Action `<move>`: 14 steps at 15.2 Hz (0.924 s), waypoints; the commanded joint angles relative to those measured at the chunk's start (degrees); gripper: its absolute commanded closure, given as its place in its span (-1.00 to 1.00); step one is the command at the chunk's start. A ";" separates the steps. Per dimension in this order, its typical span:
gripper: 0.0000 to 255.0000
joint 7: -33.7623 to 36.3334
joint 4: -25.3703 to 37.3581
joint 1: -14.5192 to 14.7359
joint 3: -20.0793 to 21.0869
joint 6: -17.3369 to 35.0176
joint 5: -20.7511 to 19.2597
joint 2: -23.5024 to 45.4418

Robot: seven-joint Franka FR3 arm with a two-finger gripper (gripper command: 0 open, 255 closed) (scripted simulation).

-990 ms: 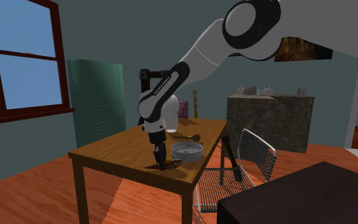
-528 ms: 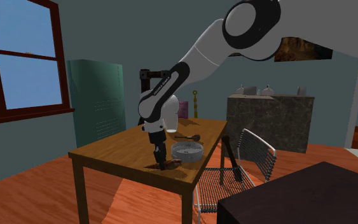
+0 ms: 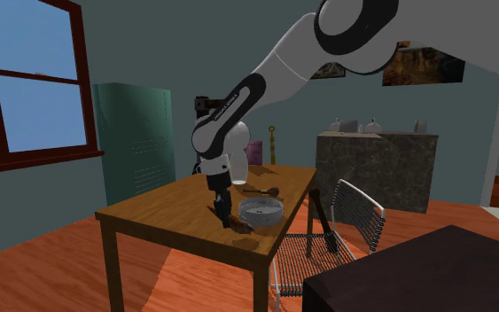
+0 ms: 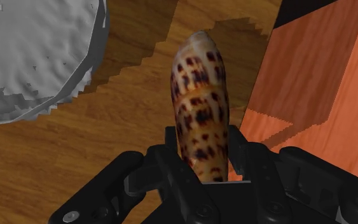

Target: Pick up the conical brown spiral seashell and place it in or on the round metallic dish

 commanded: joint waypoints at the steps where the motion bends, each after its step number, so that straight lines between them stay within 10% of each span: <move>1: 1.00 -0.07 -0.77 -0.13 0.11 -0.59 0.09 -1.35; 14: 1.00 -0.51 -2.99 -0.64 0.83 -5.63 0.83 -8.62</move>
